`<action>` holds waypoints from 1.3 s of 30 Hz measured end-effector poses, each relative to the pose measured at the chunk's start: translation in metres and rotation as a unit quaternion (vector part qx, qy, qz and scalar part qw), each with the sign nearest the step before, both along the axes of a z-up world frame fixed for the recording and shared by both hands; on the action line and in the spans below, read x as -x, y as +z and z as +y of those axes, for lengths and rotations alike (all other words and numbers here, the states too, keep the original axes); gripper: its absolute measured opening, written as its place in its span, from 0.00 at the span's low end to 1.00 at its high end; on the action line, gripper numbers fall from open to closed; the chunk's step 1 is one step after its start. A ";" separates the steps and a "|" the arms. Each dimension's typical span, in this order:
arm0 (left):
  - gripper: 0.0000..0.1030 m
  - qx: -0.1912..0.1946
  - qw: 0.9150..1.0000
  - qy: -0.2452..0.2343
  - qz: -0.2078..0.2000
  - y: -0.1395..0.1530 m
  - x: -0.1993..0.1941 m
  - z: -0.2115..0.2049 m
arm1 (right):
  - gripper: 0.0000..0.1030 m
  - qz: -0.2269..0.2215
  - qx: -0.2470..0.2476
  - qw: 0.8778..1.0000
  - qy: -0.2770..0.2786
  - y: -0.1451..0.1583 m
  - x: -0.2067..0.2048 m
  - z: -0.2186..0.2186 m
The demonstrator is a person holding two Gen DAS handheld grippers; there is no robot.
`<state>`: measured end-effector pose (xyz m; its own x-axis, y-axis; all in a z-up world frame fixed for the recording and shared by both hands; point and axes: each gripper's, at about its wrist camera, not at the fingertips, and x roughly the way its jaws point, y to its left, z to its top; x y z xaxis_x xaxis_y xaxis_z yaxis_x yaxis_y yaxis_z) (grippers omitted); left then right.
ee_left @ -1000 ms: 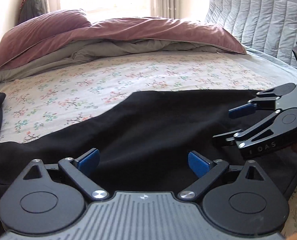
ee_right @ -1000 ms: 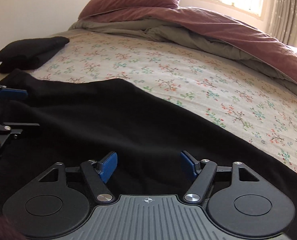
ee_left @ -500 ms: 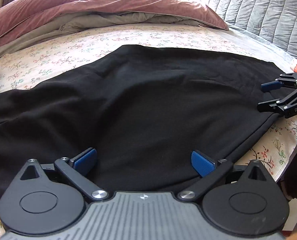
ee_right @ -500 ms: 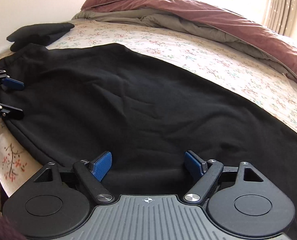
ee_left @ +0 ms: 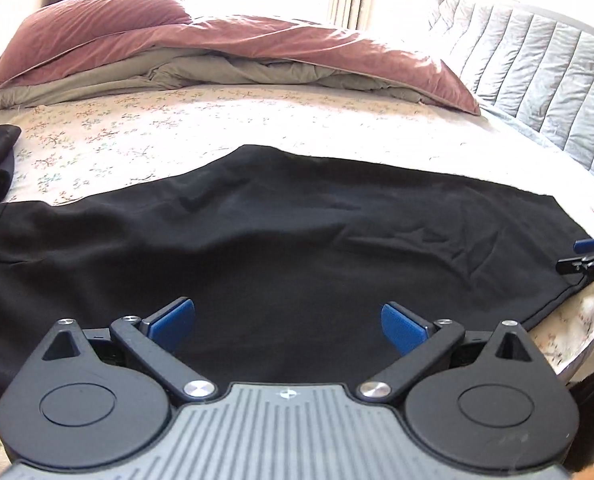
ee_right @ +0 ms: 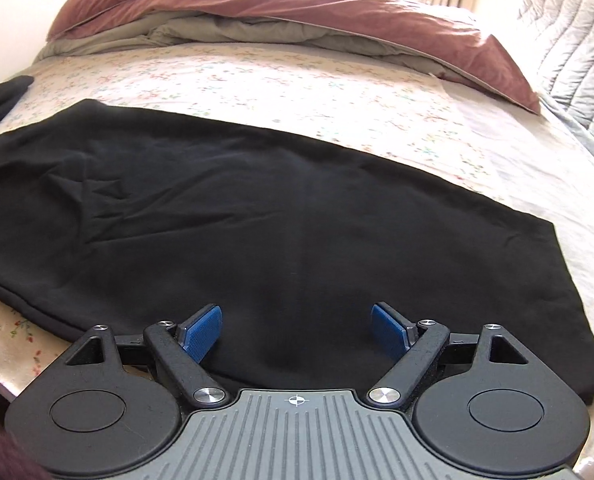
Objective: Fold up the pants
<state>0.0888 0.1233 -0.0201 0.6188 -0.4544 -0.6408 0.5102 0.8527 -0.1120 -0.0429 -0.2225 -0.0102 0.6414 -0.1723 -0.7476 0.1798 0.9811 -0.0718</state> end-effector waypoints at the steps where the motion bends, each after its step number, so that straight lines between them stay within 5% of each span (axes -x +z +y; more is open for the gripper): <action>1: 1.00 0.007 1.000 -0.001 0.003 0.000 -0.001 -0.008 | 0.81 0.005 -0.001 1.000 -0.015 0.000 -0.002 -0.014; 14: 1.00 0.016 0.999 -0.040 0.021 -0.012 -0.012 -0.097 | 0.79 0.052 -0.051 0.988 -0.133 0.006 -0.019 -0.173; 21: 1.00 0.013 0.998 -0.043 0.033 -0.020 -0.016 -0.114 | 0.79 0.032 -0.101 0.971 -0.215 -0.020 -0.014 -0.242; 29: 1.00 0.005 0.998 -0.046 0.046 -0.027 -0.022 -0.128 | 0.78 0.020 -0.110 0.977 -0.181 -0.030 -0.010 -0.256; 31: 1.00 0.004 0.998 -0.048 0.045 -0.027 -0.022 -0.131 | 0.72 0.017 -0.109 0.978 -0.179 -0.030 -0.011 -0.256; 36: 1.00 0.003 0.998 -0.051 0.042 -0.025 -0.020 -0.131 | 0.28 0.000 -0.120 0.975 -0.185 -0.027 -0.007 -0.259; 39: 1.00 0.002 0.998 -0.051 0.042 -0.025 -0.020 -0.130 | 0.10 -0.009 -0.130 0.974 -0.184 -0.024 -0.006 -0.257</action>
<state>0.1085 -0.0064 -0.0454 0.5133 -0.5161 -0.6857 0.5839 0.7956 -0.1617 -0.0373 -0.4797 -0.0346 0.5860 -0.1992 -0.7854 0.5214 0.8347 0.1773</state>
